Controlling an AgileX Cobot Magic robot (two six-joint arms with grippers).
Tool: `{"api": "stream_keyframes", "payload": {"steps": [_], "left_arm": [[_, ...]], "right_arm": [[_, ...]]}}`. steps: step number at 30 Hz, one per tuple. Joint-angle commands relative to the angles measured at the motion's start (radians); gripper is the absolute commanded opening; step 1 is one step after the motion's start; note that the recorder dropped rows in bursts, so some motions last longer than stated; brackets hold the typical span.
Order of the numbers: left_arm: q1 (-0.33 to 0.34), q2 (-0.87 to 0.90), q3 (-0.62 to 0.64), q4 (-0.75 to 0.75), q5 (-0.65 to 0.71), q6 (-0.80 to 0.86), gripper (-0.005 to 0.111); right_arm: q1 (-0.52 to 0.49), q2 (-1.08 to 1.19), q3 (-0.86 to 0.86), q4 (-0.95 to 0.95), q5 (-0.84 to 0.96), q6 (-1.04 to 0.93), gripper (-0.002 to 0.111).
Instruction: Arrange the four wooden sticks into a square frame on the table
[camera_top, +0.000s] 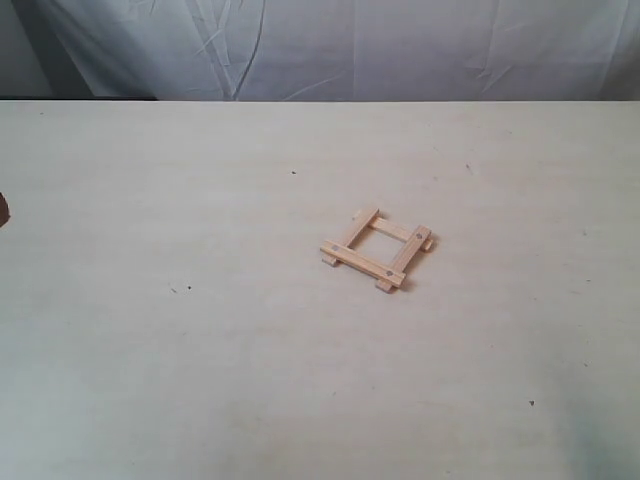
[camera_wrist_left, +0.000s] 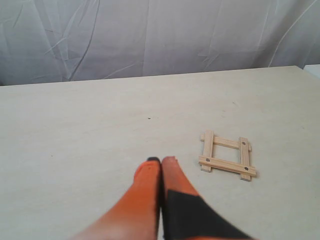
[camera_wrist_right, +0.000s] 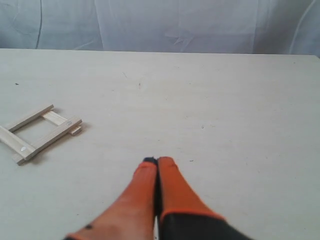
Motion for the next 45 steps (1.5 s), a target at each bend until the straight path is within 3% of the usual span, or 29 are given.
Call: {"api": "stream_keyframes", "payload": {"steps": [1, 18, 20, 24, 31, 39, 45], "left_arm": [[0.006, -0.005, 0.003, 0.0, -0.012, -0.002, 0.0], [0.006, -0.014, 0.003, 0.05, -0.003, -0.002, 0.0], [0.039, -0.027, 0.005, 0.063, 0.017, -0.002, 0.0], [0.173, -0.084, 0.041, 0.056, 0.017, -0.002, 0.0], [0.348, -0.273, 0.22, 0.059, 0.01, -0.002, 0.0], [0.375, -0.44, 0.386, 0.067, 0.01, -0.004, 0.0], [0.375, -0.44, 0.388, 0.105, 0.008, -0.002, 0.0]], "right_arm": [[-0.005, -0.006, 0.004, 0.0, -0.018, 0.0, -0.001], [-0.005, -0.006, 0.004, 0.01, -0.016, 0.0, -0.001], [-0.005, -0.006, 0.004, 0.027, -0.016, 0.0, -0.001], [-0.005, -0.006, 0.004, 0.027, -0.016, 0.0, -0.001], [-0.005, -0.006, 0.004, 0.027, -0.016, 0.0, -0.001], [-0.005, -0.006, 0.004, 0.027, -0.016, 0.0, -0.001], [-0.005, -0.006, 0.004, 0.027, -0.016, 0.0, -0.001]]}}
